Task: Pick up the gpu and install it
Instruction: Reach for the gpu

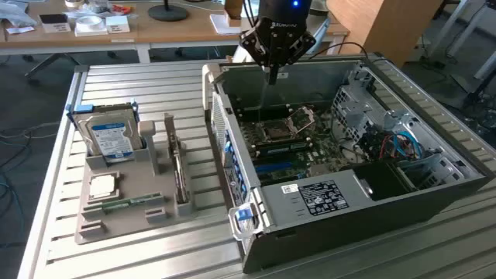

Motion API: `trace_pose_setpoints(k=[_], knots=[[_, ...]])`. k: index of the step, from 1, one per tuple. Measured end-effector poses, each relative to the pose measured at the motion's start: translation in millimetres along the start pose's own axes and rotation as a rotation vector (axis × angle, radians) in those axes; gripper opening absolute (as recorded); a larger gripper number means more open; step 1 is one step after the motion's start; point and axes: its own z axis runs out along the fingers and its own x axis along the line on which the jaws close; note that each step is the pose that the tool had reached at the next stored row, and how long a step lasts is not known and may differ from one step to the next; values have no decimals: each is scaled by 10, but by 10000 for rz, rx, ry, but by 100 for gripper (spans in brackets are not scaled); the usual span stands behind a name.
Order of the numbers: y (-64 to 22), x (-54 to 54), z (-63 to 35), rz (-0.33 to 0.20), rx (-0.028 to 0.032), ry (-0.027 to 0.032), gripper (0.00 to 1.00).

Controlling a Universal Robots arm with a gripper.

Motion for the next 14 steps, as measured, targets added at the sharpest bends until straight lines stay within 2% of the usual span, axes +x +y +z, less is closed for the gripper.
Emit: trace_pose_setpoints(k=[14], knots=[[-1,15,2,3,-2,-2,11]])
